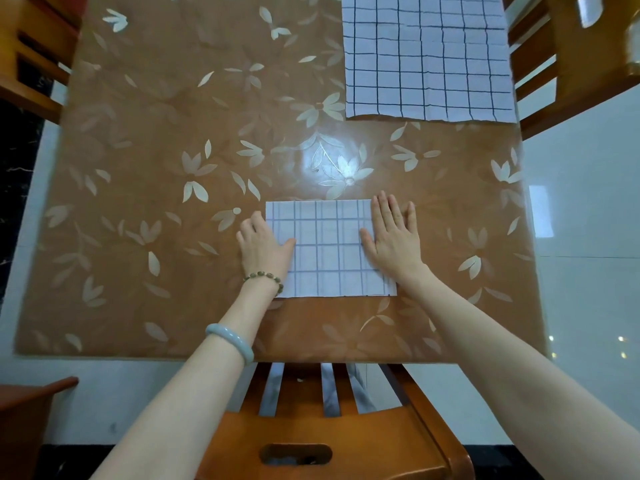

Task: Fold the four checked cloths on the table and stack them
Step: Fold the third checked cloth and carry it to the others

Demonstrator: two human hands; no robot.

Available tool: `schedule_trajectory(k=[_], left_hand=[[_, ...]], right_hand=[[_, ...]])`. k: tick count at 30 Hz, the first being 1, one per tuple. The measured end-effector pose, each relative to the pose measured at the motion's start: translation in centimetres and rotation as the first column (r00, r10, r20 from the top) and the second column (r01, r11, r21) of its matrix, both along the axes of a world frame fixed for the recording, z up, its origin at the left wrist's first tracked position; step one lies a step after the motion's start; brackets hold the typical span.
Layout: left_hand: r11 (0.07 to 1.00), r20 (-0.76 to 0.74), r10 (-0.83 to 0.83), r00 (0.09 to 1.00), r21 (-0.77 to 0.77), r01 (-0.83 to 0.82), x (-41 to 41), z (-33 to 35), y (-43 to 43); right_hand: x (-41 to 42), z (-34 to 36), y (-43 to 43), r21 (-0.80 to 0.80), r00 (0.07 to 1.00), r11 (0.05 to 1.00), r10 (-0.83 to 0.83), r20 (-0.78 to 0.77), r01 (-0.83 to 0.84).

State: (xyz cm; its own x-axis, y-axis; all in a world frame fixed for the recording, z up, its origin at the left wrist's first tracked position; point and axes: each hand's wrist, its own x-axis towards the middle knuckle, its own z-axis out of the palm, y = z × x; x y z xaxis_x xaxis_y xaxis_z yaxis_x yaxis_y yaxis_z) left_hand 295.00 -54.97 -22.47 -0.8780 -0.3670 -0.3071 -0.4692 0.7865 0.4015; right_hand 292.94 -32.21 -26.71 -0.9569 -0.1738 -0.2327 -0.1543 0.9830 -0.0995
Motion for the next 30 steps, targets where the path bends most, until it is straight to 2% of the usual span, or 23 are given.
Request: schedule_trajectory(k=[5, 9, 11, 14, 16, 18, 21, 23, 26, 28, 30], left_hand=[[0.986, 0.100, 0.142, 0.985, 0.071, -0.149, -0.7, 0.8, 1.0], [0.978, 0.136, 0.145, 0.980, 0.128, -0.163, -0.8, 1.0, 1.2], [0.968, 0.077, 0.080, 0.994, 0.232, -0.096, -0.4, 0.7, 1.0], [0.927, 0.012, -0.047, 0.999, 0.373, 0.039, -0.1, 0.9, 0.0], [0.891, -0.006, -0.185, 0.983, 0.420, 0.170, -0.3, 1.5, -0.9], [0.847, -0.003, -0.326, 0.945, 0.443, 0.293, -0.9, 2.5, -1.8], [0.788, 0.006, -0.451, 0.893, 0.472, 0.395, -1.9, 4.5, -2.8], [0.762, 0.040, -0.481, 0.876, 0.512, 0.395, -2.7, 5.5, -3.0], [0.738, 0.182, -0.542, 0.821, 0.570, 0.361, -3.6, 6.3, -3.4], [0.755, 0.269, -0.594, 0.758, 0.512, 0.410, -4.2, 5.8, -3.9], [0.790, 0.301, -0.576, 0.760, 0.444, 0.423, -4.5, 5.0, -4.4]], right_hand=[[0.0, -0.2, 0.1, 0.024, 1.000, 1.000, 0.014, 0.007, -0.014], [-0.3, -0.2, 0.1, -0.012, 1.000, 1.000, 0.014, 0.012, -0.014], [-0.5, 0.6, -0.1, -0.063, 1.000, 0.998, -0.011, -0.003, 0.011], [-1.6, 2.3, -1.0, -0.336, 0.999, 0.940, -0.055, 0.003, 0.052], [-2.9, 3.4, -1.9, -0.531, 0.991, 0.839, -0.069, 0.119, 0.122], [-4.1, 4.4, -2.9, -0.615, 0.964, 0.764, -0.035, 0.263, 0.195], [-4.9, 6.1, -3.7, -0.664, 0.886, 0.697, 0.089, 0.455, 0.271], [-4.8, 6.9, -3.8, -0.661, 0.857, 0.696, 0.130, 0.499, 0.279], [-4.0, 7.8, -3.0, -0.662, 0.836, 0.648, 0.070, 0.545, 0.377], [-3.2, 7.6, -2.1, -0.676, 0.831, 0.575, -0.012, 0.556, 0.461], [-2.2, 6.8, -1.0, -0.677, 0.837, 0.538, -0.103, 0.538, 0.502]])
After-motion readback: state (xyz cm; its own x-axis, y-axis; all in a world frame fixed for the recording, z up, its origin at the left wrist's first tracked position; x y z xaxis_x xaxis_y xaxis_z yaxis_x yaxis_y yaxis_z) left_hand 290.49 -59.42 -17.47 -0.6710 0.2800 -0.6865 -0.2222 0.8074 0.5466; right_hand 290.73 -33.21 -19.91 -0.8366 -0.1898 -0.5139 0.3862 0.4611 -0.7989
